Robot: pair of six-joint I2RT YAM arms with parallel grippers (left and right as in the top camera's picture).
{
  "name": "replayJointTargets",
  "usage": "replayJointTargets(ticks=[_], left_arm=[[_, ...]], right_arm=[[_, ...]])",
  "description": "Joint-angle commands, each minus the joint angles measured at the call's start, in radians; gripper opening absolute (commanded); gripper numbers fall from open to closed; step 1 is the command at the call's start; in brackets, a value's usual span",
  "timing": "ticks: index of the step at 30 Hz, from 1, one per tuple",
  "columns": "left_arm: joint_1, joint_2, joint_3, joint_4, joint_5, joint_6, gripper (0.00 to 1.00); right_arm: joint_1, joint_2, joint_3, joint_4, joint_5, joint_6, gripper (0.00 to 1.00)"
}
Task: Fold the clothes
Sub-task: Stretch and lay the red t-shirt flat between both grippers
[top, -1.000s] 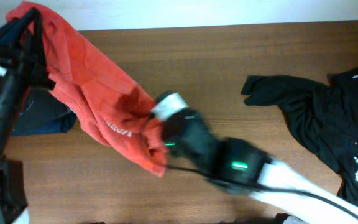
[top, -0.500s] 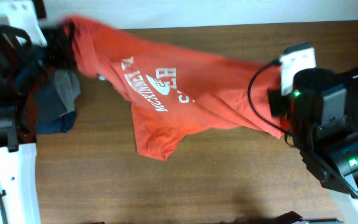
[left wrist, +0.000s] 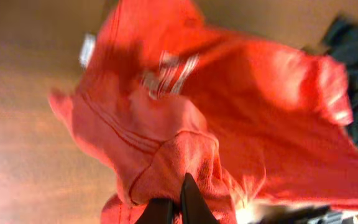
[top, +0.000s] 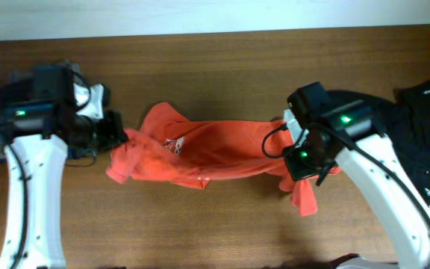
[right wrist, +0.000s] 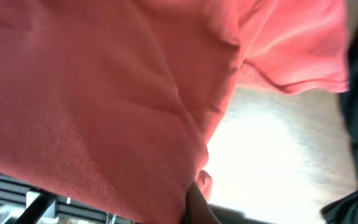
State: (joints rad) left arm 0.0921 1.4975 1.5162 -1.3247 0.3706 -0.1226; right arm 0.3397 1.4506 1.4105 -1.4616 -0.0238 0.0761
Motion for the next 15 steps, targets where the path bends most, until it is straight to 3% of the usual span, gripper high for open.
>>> replayJointTargets(ticks=[1,6,8,11,12,15], left_arm=[[-0.004,0.013,-0.099,0.053,-0.117,-0.002,0.00],[-0.004,0.013,-0.120,0.174,-0.285,-0.117,0.00],[-0.004,0.013,-0.120,0.198,-0.286,-0.120,0.00],[-0.004,0.013,-0.120,0.257,-0.296,-0.121,0.00],[-0.005,0.013,-0.120,0.290,-0.315,-0.137,0.00],[-0.005,0.013,-0.120,0.319,-0.319,-0.154,0.00]], right_arm=[[-0.006,0.029,-0.046,0.027,-0.057,0.008,0.04],[-0.006,0.031,-0.072,0.124,-0.055,-0.040,0.07],[-0.006,0.031,-0.072,0.123,-0.045,-0.047,0.18],[-0.008,0.031,-0.073,0.128,0.135,-0.045,0.32],[-0.014,0.032,-0.072,0.144,0.225,-0.042,0.34],[-0.040,0.032,-0.073,0.161,0.241,-0.025,0.35]])
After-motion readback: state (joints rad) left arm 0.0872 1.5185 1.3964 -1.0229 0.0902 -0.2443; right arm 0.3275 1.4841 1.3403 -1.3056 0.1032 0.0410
